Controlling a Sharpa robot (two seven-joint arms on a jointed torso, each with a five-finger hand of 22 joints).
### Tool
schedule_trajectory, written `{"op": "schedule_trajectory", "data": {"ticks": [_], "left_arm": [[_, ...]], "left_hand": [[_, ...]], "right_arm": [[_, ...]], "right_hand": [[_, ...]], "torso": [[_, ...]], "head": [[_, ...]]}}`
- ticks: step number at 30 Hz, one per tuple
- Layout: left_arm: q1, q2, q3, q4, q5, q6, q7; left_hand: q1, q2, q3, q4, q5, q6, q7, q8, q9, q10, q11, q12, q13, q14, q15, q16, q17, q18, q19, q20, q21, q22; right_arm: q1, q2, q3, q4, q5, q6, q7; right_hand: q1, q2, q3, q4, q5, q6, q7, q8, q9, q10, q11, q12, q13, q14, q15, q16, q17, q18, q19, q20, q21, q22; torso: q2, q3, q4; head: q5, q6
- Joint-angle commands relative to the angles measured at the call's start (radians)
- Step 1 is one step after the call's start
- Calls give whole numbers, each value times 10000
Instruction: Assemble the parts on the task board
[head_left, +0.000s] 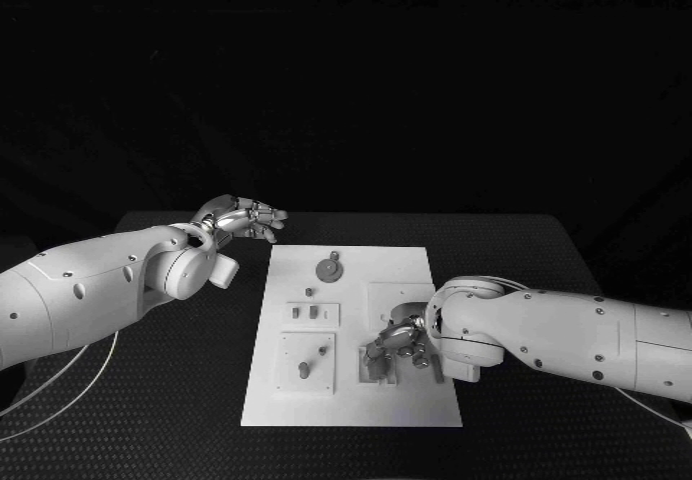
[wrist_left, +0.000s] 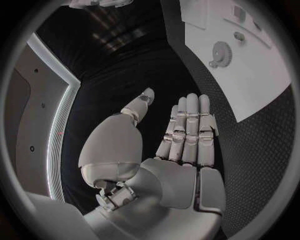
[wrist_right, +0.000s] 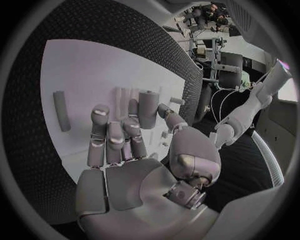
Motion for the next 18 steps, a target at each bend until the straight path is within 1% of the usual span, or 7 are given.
{"op": "schedule_trajectory", "data": {"ticks": [1,8,14,18], "left_arm": [[18,17,6,28,-2,138,45],[18,14,6,27,-2,145,41],[18,14,6,26,-2,146,38],[18,8,6,24,-2,142,41]], "left_hand": [[2,53,-38,-48,-39,51,-22,38,-11,34,-53,36,15,-5,37,-64,18,15,-3,65,-32,9],[-1,54,-38,-46,-39,51,-22,38,-12,34,-53,35,15,-5,37,-66,20,15,-3,65,-33,11],[-4,54,-38,-44,-39,51,-22,38,-13,33,-53,35,16,-5,38,-67,22,15,-3,65,-35,12],[-6,55,-38,-43,-39,50,-22,38,-13,33,-53,35,16,-5,38,-68,23,14,-3,65,-35,13]], "right_arm": [[-50,37,1,-26,143,256,64],[-117,77,1,-74,141,201,92],[-141,122,1,-126,147,282,105],[-178,126,2,-165,150,216,113]], "right_hand": [[-132,-6,2,74,13,24,58,-53,-7,44,16,-37,10,65,-41,61,11,284,3,-56,56,64],[-158,-13,6,91,11,22,59,-56,-7,38,17,-41,14,50,-41,63,-4,284,-2,-57,57,65],[-177,-20,10,104,11,18,60,-60,-7,21,18,-47,2,30,-40,65,-29,284,-8,-57,57,67],[-199,-40,14,116,10,11,62,-66,-8,1,20,-56,-9,10,-39,65,-50,284,-16,-58,56,68]], "torso": [[-2,7,4],[0,2,3],[-1,6,7],[1,3,4]], "head": [[8,-10],[6,-27],[20,-33],[18,-31]]}}
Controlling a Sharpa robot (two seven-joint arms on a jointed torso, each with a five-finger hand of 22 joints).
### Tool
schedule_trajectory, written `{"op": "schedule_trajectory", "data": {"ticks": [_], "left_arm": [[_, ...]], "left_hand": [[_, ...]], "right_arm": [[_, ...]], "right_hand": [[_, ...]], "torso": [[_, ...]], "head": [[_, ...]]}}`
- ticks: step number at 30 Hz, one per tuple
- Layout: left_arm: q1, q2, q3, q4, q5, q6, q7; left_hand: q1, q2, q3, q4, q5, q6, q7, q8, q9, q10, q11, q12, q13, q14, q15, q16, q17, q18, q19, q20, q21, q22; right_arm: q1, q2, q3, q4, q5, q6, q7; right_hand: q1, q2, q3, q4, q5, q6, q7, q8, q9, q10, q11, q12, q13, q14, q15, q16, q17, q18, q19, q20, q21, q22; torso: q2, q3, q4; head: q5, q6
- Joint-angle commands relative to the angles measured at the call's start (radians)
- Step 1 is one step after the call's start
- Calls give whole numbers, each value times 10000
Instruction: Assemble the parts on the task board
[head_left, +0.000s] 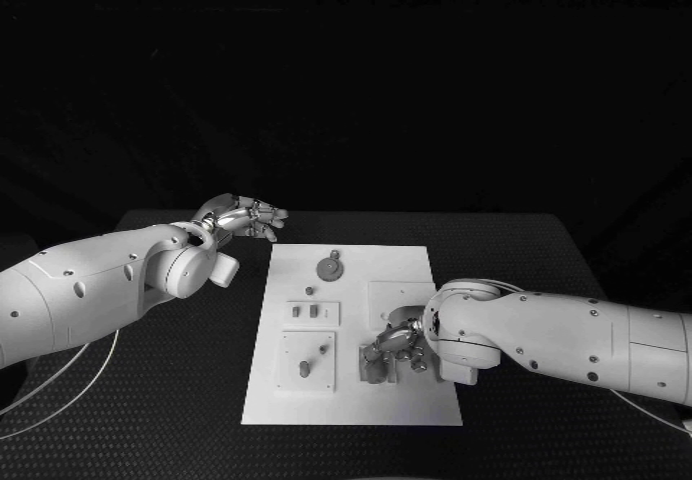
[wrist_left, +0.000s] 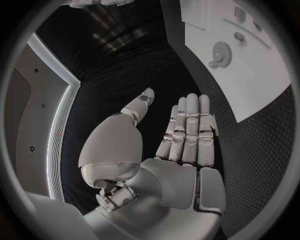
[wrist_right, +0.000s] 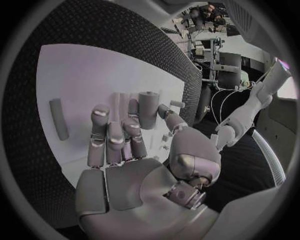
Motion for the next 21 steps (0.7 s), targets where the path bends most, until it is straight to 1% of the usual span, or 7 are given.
{"op": "schedule_trajectory", "data": {"ticks": [1,5,6,11,17,21], "left_arm": [[18,5,6,23,-2,127,49],[18,9,6,23,-2,136,49],[18,9,6,24,-2,134,47],[18,3,6,22,-2,130,44],[18,23,6,7,-2,142,41],[18,24,6,5,-2,140,42]], "left_hand": [[-7,55,-39,-42,-39,50,-21,38,-15,33,-53,35,17,-5,38,-68,16,14,-2,66,-36,15],[-9,56,-39,-40,-39,50,-21,38,-15,33,-53,34,17,-5,38,-70,17,14,-2,66,-37,16],[-10,56,-39,-40,-39,50,-21,38,-16,33,-53,34,17,-5,38,-70,18,14,-2,66,-37,16],[-12,57,-39,-38,-39,50,-21,38,-16,33,-53,34,17,-5,39,-71,19,14,-2,66,-38,17],[-14,58,-38,-37,-39,50,-21,39,-17,33,-53,34,17,-5,39,-73,21,14,-2,66,-39,18],[-16,58,-39,-36,-39,49,-21,38,-17,33,-52,34,18,-5,39,-73,22,14,-2,66,-40,19]], "right_arm": [[-36,17,-2,-47,29,83,99],[-43,34,-2,-80,7,-30,131],[-44,35,-2,-83,7,-48,154],[-46,38,-2,-93,-71,-305,214],[-49,43,-2,-80,-84,-479,270],[-50,43,-2,-93,-84,-477,293]], "right_hand": [[-92,-11,20,69,10,-7,83,-69,-9,-4,21,-59,-8,-13,-20,64,-22,283,-18,-62,56,70],[-173,-70,53,159,14,-20,88,-83,-10,-23,27,-75,15,-40,-17,61,-29,283,-33,-64,55,72],[-222,-160,89,235,16,-32,91,-94,-10,-33,32,-86,31,-64,-14,61,-45,283,-40,-67,56,72],[-289,-474,274,520,14,-61,103,-118,-1,-59,39,-123,77,-144,-8,56,-112,283,-50,-83,62,70],[-301,-590,363,686,6,-59,102,-117,14,-53,39,-131,105,-139,-8,59,-91,283,-41,-92,76,72],[-302,-790,470,890,5,-77,104,-125,29,-53,42,-149,132,-149,-9,56,-93,283,-35,-103,86,70]], "torso": [[0,-1,-5],[-3,3,-8],[-3,3,-8],[1,5,-6],[0,5,-7],[-1,6,-12]], "head": [[8,4],[11,2],[11,2],[34,1],[40,-17],[52,-12]]}}
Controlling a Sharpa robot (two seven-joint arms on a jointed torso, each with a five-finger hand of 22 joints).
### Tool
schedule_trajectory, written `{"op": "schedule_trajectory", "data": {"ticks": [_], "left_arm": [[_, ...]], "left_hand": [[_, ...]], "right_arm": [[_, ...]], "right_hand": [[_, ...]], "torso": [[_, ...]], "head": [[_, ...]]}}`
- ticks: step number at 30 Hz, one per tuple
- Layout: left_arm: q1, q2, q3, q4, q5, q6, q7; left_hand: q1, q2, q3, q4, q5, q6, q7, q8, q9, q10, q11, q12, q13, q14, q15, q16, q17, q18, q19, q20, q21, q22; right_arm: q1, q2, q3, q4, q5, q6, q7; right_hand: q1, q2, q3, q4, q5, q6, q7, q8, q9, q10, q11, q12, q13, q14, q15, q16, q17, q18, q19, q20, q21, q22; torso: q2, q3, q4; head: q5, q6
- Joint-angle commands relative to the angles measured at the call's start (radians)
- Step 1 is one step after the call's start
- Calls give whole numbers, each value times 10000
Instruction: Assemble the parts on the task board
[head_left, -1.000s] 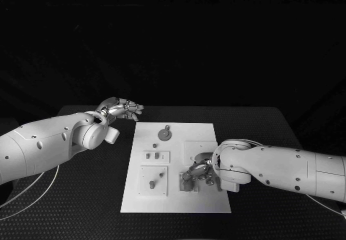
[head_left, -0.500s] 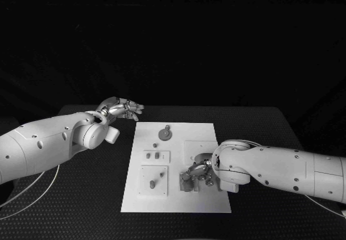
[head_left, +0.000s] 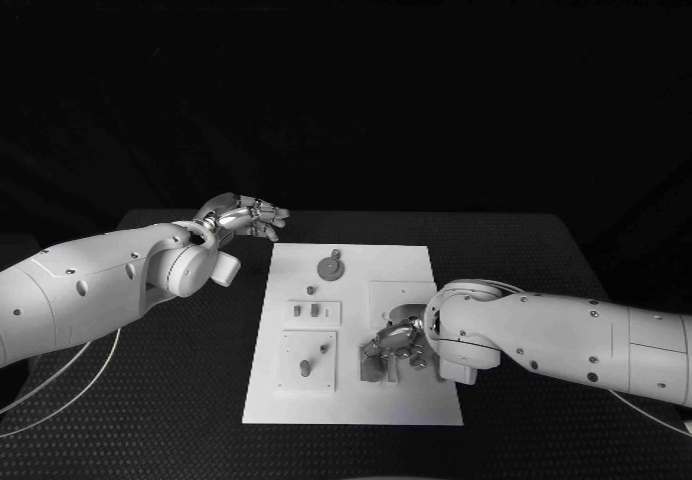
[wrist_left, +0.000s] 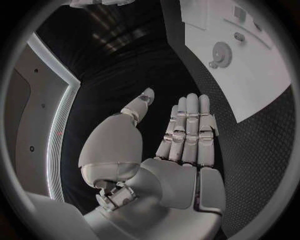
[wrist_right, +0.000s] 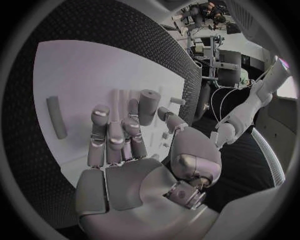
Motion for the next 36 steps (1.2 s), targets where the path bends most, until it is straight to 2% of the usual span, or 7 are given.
{"op": "schedule_trajectory", "data": {"ticks": [1,9,15,25,32,36], "left_arm": [[18,19,6,14,-2,134,50],[18,13,6,19,-2,132,46],[18,11,6,20,-2,136,46],[18,-32,6,21,-2,129,42],[18,-31,5,33,-2,128,48],[18,-48,5,34,-2,106,45]], "left_hand": [[-17,58,-39,-35,-39,49,-21,39,-9,32,-52,34,11,-5,39,-36,15,14,-2,66,-40,11],[-15,64,-35,-34,-38,49,-22,39,-10,33,-53,34,12,-4,38,-37,17,15,-1,65,-42,13],[-15,63,-35,-34,-38,48,-21,39,-11,32,-53,33,12,-5,38,-39,19,16,-1,65,-43,14],[-13,63,-32,-34,-38,48,-21,39,-12,32,-53,33,12,-4,38,-42,22,16,-1,65,-45,17],[-10,62,-31,-37,-38,48,-22,39,-12,32,-53,33,13,-4,38,-43,24,17,-2,65,-47,18],[-10,62,-30,-36,-38,49,-22,40,-13,33,-54,33,13,-3,38,-43,26,17,-1,65,-47,19]], "right_arm": [[-13,12,1,-11,-80,-136,155],[-18,23,1,9,-58,-6,161],[-18,-22,1,55,-225,-33,239],[3,-733,1,669,-1033,291,610],[16,-853,1,829,-1146,471,750],[15,-812,0,861,-1158,585,786]], "right_hand": [[-25,-174,65,161,4,-6,71,-68,23,-53,42,-68,21,-70,-14,56,-19,285,22,-84,48,70],[-6,-252,122,283,-3,-31,77,-77,33,-64,46,-82,37,-117,-11,55,-74,285,13,-86,52,70],[68,-578,267,585,-7,-59,87,-80,68,-89,57,-102,78,-154,-1,52,-77,285,-4,-87,59,67],[598,-900,330,551,-34,-79,85,-59,143,-59,55,-111,122,-140,-6,50,-72,285,27,-107,108,67],[974,-889,215,322,-39,-83,88,-45,190,-37,58,-130,137,-125,2,28,-82,285,26,-94,114,53],[1054,-836,164,255,-39,-62,81,-32,206,-15,52,-128,144,-108,-1,29,-84,285,34,-90,119,48]], "torso": [[-3,-3,-1],[-2,-5,0],[-4,-6,3],[-10,-5,-14],[-4,1,-16],[-4,10,-16]], "head": [[11,5],[1,6],[13,13],[39,52],[43,73],[-6,119]]}}
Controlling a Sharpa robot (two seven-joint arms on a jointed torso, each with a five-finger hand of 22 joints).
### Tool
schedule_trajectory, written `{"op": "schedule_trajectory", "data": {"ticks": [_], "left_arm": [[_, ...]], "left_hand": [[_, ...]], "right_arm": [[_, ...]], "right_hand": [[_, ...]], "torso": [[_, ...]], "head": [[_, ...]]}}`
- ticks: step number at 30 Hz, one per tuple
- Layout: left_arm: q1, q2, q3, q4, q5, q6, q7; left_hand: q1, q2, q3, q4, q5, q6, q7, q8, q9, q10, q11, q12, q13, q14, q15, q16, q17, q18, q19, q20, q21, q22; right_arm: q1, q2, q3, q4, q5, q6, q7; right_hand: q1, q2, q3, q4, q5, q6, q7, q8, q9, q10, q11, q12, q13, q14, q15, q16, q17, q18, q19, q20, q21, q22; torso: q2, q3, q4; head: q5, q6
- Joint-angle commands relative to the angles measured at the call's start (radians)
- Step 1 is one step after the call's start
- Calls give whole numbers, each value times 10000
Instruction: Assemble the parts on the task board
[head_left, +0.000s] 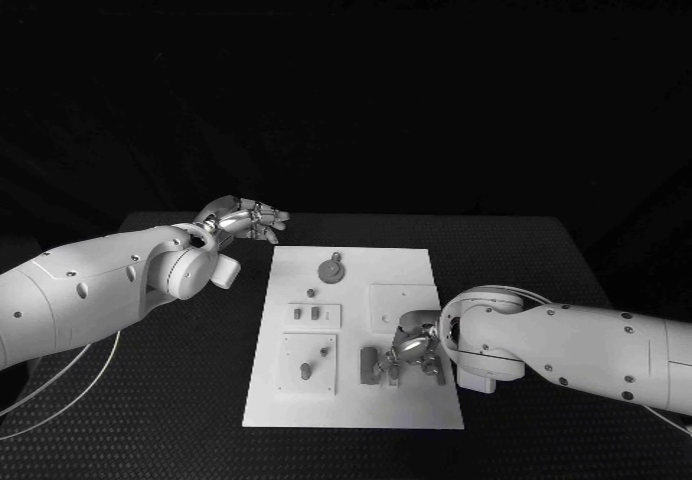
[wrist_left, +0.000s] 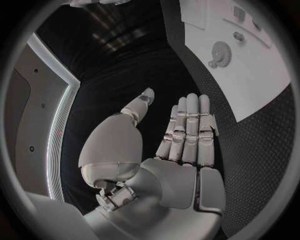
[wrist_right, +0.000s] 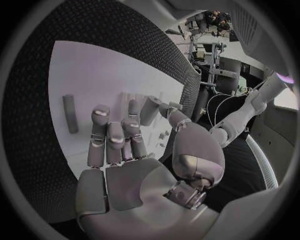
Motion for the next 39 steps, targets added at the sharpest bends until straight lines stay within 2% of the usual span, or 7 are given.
{"op": "schedule_trajectory", "data": {"ticks": [1,7,11,17,22,27,39], "left_arm": [[17,0,6,21,-3,94,60],[17,15,6,37,-3,80,46],[17,32,6,39,-3,84,46],[17,30,6,39,-3,84,46],[17,30,6,30,-3,86,47],[17,37,6,20,-3,101,42],[17,39,6,20,-3,110,41]], "left_hand": [[-9,62,-30,-37,-38,50,-22,41,-14,33,-54,34,17,-3,38,-44,11,17,-1,65,-47,13],[-7,65,-28,-37,-38,51,-23,42,-14,35,-54,34,17,-2,37,-44,13,17,0,65,-48,14],[-6,65,-27,-37,-38,53,-23,43,-14,36,-55,35,18,-2,37,-45,14,17,0,65,-49,15],[-5,63,-26,-38,-38,54,-24,44,-15,37,-55,35,18,-2,37,-46,16,17,0,65,-50,17],[-5,63,-25,-38,-38,54,-24,44,-15,37,-55,35,19,-1,37,-47,18,17,1,65,-51,18],[-7,63,-25,-37,-38,55,-24,45,-16,38,-55,35,19,-1,38,-49,20,17,1,66,-51,19],[-11,62,-25,-33,-38,55,-24,45,-17,38,-55,35,20,-1,38,-52,24,17,2,66,-54,22]], "right_arm": [[-6,54,-1,45,-244,392,266],[-10,174,-1,38,-358,482,257],[-30,251,-1,0,-423,525,257],[-89,350,-1,-51,-600,434,222],[-114,362,-1,-119,-893,4,87],[-114,373,0,-211,-915,-100,20],[-146,596,0,-520,-963,570,36]], "right_hand": [[140,61,-38,-112,-39,41,61,69,28,36,9,-48,16,13,-8,28,-15,286,-1,-61,59,48],[244,224,-151,-260,-34,85,43,88,49,86,-7,-51,24,87,-20,20,38,286,10,-57,67,41],[337,427,-271,-460,-27,133,22,100,61,137,-25,-59,37,148,-35,8,71,286,16,-55,70,34],[388,517,-338,-596,-21,172,10,107,65,224,-36,-50,120,186,-43,-2,94,286,22,-52,70,28],[378,938,-491,-843,-15,267,-20,120,64,429,-69,-35,294,335,-69,-27,212,286,66,-48,76,9],[109,1067,-588,-788,0,368,-61,132,54,667,-107,-11,487,564,-110,-53,430,286,166,-79,90,-19],[74,1371,-579,-950,2,464,-104,140,46,917,-152,10,699,742,-155,-83,565,286,248,-146,113,-35]], "torso": [[4,11,-3],[12,6,-1],[4,-5,8],[10,0,19],[6,0,18],[7,-5,13],[8,1,14]], "head": [[-48,32],[-40,39],[-64,50],[-52,18],[-37,-4],[-39,-12],[-33,-8]]}}
